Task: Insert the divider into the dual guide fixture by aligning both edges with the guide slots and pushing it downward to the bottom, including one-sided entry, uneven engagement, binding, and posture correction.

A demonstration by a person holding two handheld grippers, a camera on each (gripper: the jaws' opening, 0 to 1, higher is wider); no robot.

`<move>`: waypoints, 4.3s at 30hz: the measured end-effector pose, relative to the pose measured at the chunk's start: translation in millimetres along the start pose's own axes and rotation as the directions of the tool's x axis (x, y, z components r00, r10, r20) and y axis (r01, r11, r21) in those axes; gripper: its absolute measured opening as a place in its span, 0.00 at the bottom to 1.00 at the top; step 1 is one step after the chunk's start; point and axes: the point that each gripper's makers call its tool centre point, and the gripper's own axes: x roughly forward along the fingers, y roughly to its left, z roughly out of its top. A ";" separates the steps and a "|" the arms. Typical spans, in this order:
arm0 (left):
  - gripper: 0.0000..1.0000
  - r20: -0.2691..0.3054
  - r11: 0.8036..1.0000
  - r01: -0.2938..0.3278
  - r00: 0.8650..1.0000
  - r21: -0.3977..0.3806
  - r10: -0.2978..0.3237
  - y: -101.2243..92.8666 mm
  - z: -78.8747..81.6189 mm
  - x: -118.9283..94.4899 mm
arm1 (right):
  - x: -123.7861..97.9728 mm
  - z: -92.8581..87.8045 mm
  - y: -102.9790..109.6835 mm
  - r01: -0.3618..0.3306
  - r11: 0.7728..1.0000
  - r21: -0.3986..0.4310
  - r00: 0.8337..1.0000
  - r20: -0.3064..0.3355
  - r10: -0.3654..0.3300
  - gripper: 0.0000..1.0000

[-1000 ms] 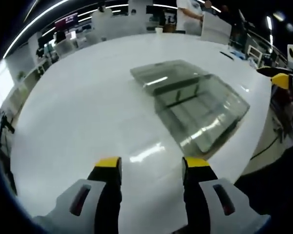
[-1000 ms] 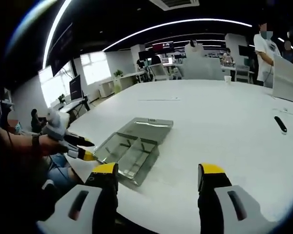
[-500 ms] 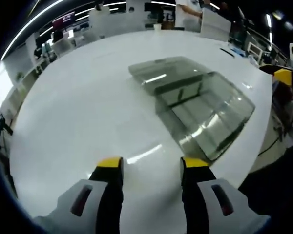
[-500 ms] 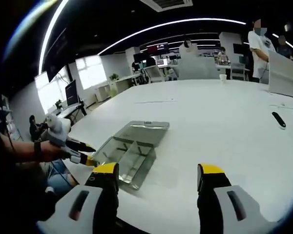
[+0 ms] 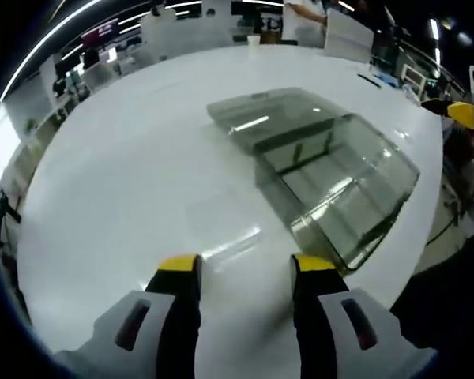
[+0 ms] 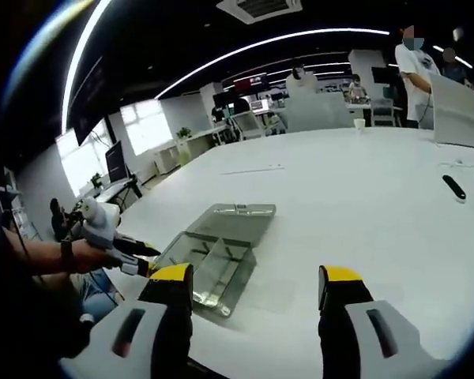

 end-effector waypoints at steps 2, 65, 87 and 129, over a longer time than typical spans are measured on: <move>0.42 -0.002 1.000 -0.002 1.000 -0.007 0.002 -0.1 -0.6 -0.5 | 0.9 -0.9 0.9 -0.009 1.000 0.012 1.000 -0.001 0.009 0.61; 0.29 -0.148 0.991 0.009 0.989 -0.131 -0.028 1.6 -13.2 -40.2 | 0.3 2.7 32.0 -0.142 0.990 0.015 0.990 0.015 0.142 0.57; 0.29 0.130 0.944 0.122 0.988 -0.308 -0.085 -25.1 17.6 -82.7 | 5.8 14.8 83.4 -0.297 0.955 -0.020 0.954 0.031 0.298 0.46; 0.29 0.306 0.882 0.377 0.907 -0.282 -0.290 -97.4 58.7 -92.8 | 16.0 17.9 130.5 -0.404 0.915 0.003 0.915 0.001 0.404 0.27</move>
